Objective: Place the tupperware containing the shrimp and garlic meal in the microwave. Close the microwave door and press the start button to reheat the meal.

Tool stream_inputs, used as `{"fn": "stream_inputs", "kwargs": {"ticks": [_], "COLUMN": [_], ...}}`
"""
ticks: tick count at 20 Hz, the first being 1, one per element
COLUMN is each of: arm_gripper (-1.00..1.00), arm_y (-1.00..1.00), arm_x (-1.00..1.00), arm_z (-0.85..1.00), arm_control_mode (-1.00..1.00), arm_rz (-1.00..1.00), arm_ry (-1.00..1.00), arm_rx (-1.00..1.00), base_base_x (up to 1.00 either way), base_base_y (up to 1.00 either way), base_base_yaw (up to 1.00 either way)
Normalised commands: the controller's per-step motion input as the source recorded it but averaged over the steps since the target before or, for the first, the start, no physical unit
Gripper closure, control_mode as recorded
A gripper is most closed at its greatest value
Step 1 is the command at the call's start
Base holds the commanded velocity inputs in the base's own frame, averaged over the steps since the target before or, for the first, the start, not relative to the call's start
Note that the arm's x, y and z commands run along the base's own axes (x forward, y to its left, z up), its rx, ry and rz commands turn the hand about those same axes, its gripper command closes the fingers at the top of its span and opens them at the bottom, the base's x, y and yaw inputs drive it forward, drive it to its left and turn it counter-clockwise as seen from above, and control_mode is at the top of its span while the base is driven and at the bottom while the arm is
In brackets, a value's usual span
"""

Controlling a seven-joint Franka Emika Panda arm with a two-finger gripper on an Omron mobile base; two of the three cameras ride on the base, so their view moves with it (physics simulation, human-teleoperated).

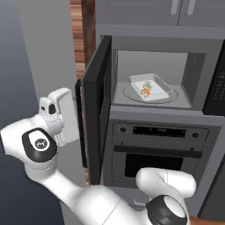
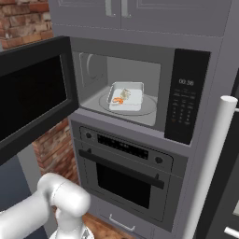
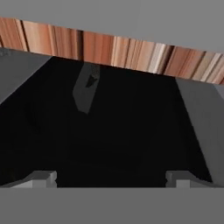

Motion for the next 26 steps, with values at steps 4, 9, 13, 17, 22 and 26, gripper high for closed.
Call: {"fn": "stream_inputs", "kwargs": {"ticks": [4,9,13,17,22,26], "arm_gripper": [-1.0,-1.0,-1.0,-1.0,-1.0,-1.0], "arm_y": [-1.0,-1.0,-1.0,-1.0,-1.0,-1.0], "arm_x": [-0.17,-0.17,-0.09,0.0,0.17,0.3], "arm_z": [-0.14,-0.16,-0.15,-0.11,-0.01,0.0], "arm_control_mode": [-1.0,-1.0,-1.0,-1.0,-1.0,-1.0], "arm_rz": [-0.05,-0.04,-0.03,-0.01,0.0,0.0], "arm_ry": [-0.09,-0.1,-0.1,-0.08,-0.05,-0.03], "arm_rx": [0.01,0.02,0.04,0.06,0.09,0.09], "base_base_x": [0.0,0.0,0.0,0.0,0.0,0.0], "base_base_y": [0.0,0.0,0.0,0.0,0.0,0.0], "base_base_yaw": [0.0,0.0,0.0,0.0,0.0,0.0]}}
